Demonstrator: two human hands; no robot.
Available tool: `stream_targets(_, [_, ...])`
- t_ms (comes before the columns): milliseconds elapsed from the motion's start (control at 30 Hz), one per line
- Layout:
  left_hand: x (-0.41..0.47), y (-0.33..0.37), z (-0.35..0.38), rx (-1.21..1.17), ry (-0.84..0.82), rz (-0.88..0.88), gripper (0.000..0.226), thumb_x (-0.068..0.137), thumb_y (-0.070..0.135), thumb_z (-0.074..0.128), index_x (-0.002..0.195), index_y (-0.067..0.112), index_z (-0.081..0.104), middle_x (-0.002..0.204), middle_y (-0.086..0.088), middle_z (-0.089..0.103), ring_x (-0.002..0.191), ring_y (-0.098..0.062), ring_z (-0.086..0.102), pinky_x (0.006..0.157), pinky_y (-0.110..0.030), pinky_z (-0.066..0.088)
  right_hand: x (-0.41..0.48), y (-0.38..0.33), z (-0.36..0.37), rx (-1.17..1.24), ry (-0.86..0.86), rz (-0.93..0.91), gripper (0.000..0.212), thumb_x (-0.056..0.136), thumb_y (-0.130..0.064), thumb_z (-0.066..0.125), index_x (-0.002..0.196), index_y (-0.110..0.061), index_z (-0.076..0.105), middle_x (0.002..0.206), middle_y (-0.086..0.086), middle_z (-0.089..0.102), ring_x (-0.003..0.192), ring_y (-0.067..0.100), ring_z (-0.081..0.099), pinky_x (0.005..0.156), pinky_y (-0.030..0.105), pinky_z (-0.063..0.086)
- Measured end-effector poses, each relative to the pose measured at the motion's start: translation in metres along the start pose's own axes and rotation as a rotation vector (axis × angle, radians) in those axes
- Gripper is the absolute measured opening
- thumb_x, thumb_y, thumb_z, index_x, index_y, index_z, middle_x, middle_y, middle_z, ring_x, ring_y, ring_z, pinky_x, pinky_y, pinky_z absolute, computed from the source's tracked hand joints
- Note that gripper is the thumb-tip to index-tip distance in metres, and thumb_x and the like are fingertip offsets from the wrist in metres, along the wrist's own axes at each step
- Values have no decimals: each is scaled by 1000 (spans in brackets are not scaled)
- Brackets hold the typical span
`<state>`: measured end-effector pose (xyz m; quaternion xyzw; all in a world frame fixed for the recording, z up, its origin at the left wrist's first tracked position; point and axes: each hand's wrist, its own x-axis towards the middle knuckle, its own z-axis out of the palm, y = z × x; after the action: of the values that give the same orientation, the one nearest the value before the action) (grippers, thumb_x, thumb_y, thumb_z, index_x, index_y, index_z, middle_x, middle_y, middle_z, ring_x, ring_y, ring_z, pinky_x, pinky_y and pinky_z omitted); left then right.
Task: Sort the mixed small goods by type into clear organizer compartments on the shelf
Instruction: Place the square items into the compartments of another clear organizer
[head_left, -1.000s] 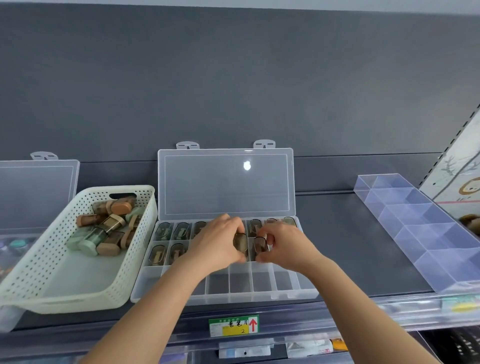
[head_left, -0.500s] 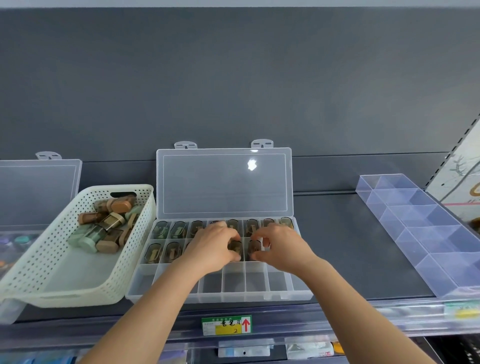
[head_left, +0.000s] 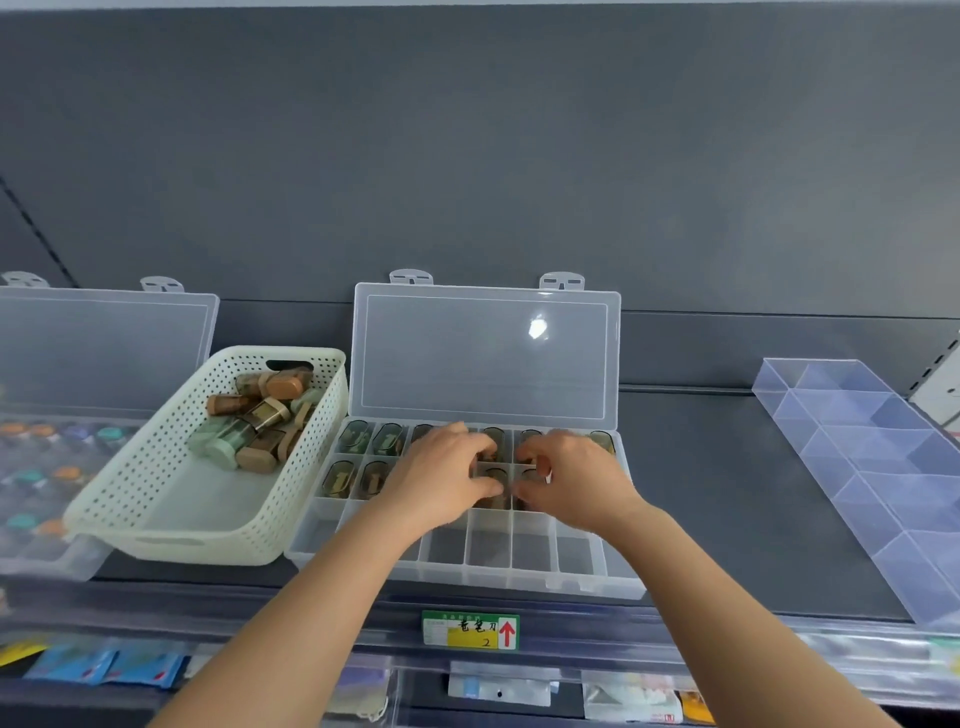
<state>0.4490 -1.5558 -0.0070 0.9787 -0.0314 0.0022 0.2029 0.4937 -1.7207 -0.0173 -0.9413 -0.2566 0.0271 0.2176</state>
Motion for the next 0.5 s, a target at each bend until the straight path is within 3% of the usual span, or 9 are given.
stream_targets(133, [-11, -21, -26, 11, 142, -26, 38, 88, 38, 63, 123, 25, 60, 95, 11, 49, 85, -7, 50, 68, -20, 36, 12, -27, 4, 13, 42, -78, 30, 85, -36, 64, 111, -21, 65, 100, 0, 61, 89, 20, 60, 77, 32, 53])
stream_targets(200, [-17, -39, -42, 54, 192, -54, 34, 89, 37, 62, 121, 26, 61, 96, 11, 50, 87, -7, 51, 66, -21, 37, 20, -46, 8, 22, 47, -132, 30, 86, -36, 63, 112, -20, 65, 101, 1, 61, 90, 20, 60, 78, 34, 53])
stream_targets(333, [-30, -90, -69, 109, 253, -167, 31, 90, 32, 61, 120, 23, 62, 111, 5, 56, 105, -14, 53, 83, -32, 46, 44, -91, 21, 30, 22, -248, 33, 87, -33, 62, 117, -21, 63, 111, 0, 62, 99, 21, 60, 83, 34, 52])
stream_targets(500, [-45, -161, -88, 255, 207, -315, 31, 90, 20, 59, 121, 23, 61, 117, 2, 55, 110, -19, 50, 91, -37, 47, 79, -153, 42, 8, -22, -370, 34, 88, -33, 60, 119, -20, 63, 118, 2, 62, 112, 21, 52, 94, 35, 47])
